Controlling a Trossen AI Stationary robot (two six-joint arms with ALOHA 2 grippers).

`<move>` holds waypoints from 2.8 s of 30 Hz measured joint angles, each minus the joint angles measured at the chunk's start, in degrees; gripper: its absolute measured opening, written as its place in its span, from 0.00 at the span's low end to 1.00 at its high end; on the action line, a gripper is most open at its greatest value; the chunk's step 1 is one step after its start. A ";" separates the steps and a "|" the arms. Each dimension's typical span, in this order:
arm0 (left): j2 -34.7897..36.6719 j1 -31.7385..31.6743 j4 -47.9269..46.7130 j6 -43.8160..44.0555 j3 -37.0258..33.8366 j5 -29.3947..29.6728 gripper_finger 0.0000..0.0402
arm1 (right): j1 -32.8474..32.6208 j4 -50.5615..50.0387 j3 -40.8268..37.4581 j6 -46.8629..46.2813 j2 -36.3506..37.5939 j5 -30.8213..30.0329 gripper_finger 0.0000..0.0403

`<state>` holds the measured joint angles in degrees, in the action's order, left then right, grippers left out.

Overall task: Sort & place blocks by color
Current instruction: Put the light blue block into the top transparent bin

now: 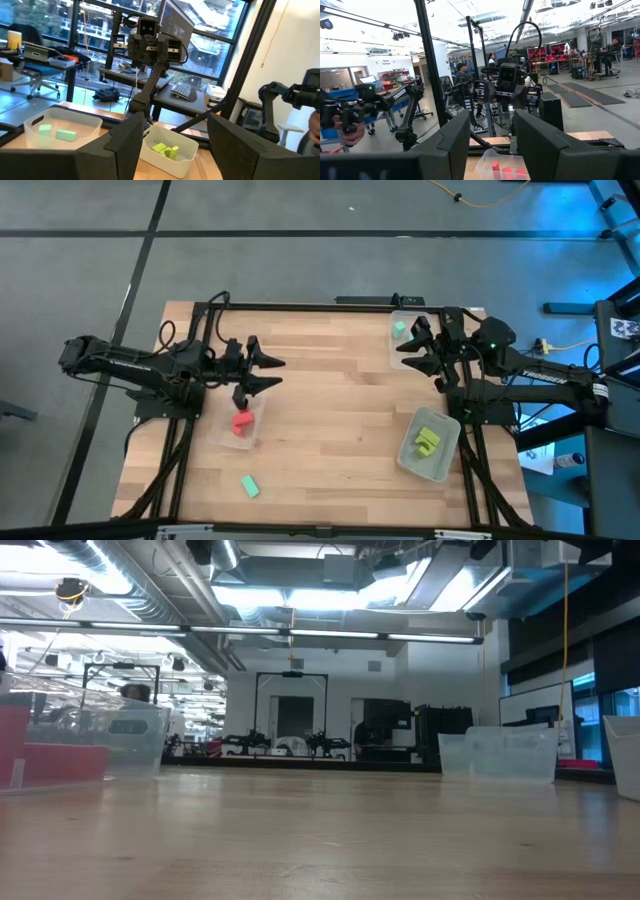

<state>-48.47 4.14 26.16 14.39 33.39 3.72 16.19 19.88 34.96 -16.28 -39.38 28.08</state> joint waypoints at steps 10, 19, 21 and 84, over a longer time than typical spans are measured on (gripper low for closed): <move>0.25 0.02 0.29 -1.09 0.00 -0.48 0.52 | 0.00 0.00 0.00 -0.08 0.00 -0.02 0.39; 0.57 0.02 0.50 -1.46 0.00 1.14 0.52 | 0.00 0.07 0.00 -0.10 0.04 -0.02 0.39; 0.57 0.02 0.49 -1.46 0.00 2.40 0.52 | 0.00 0.04 0.00 -0.06 0.04 -0.02 0.39; -58.69 41.77 -69.64 -13.26 39.97 -4.39 0.54 | 0.02 -2.62 0.02 -2.46 0.00 -0.01 0.39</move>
<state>-107.16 45.91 -43.48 1.14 73.35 -0.66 16.21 17.26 34.98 -18.74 -39.38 28.07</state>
